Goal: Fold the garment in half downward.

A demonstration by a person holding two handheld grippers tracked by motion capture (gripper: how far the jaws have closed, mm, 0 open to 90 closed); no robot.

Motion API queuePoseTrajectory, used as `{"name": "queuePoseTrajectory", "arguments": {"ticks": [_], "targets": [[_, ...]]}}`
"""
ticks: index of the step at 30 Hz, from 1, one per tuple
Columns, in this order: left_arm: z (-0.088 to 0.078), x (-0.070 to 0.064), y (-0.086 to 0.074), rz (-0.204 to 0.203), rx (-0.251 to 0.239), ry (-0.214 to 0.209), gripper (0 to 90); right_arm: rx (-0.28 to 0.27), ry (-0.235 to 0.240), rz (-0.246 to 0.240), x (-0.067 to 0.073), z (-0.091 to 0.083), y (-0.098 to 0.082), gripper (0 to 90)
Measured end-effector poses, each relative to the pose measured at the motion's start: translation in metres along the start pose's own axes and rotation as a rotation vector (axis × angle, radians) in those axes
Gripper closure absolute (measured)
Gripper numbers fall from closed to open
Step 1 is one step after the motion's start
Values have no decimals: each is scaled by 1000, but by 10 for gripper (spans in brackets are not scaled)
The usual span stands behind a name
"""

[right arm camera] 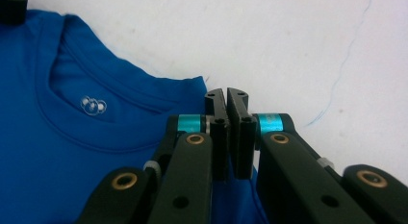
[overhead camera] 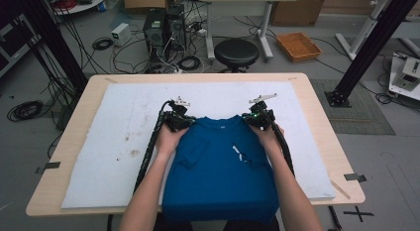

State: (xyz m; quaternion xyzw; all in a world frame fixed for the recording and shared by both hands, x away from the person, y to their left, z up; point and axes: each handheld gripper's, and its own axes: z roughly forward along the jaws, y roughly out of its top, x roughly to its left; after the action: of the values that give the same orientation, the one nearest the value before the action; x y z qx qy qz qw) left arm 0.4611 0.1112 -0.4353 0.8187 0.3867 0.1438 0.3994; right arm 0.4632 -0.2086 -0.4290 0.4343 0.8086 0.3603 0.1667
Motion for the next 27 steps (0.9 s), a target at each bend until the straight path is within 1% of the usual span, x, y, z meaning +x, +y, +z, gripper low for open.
{"name": "queuePoseTrajectory", "arguments": {"ticks": [2, 4, 7, 8, 10, 12, 16, 19, 20, 23, 26, 27], "targets": [[-3, 4, 3, -13, -17, -2, 878, -10, 7, 18, -4, -1, 3, 884], [-6, 7, 7, -19, -30, 2, 878, -24, 10, 25, -5, -2, 9, 884], [-14, 6, 11, -6, -64, 0, 878, -57, 5, 10, -1, -8, 16, 884], [-17, 5, 12, 1, -68, -2, 878, -66, 5, 9, 0, -11, 18, 884], [-24, 3, 13, 14, -73, -7, 877, -84, 6, 8, 2, -18, 19, 883], [-33, -1, 14, 27, -94, -15, 877, -106, 12, 4, 5, -26, 18, 883], [-55, -15, 12, 58, -144, -45, 877, -159, 15, -10, 15, -49, 10, 883], [-73, -31, 7, 107, -166, -53, 876, -187, 17, -37, 27, -69, 1, 883], [-79, -37, 4, 121, -170, -56, 877, -193, 17, -57, 31, -75, -2, 883], [-95, -54, -7, 172, -174, -65, 876, -206, 0, -93, 46, -95, -16, 883], [-108, -69, -23, 203, -176, -80, 877, -229, -12, -119, 62, -112, -37, 883], [-111, -74, -29, 215, -174, -84, 876, -228, -11, -120, 66, -117, -45, 883]]}}
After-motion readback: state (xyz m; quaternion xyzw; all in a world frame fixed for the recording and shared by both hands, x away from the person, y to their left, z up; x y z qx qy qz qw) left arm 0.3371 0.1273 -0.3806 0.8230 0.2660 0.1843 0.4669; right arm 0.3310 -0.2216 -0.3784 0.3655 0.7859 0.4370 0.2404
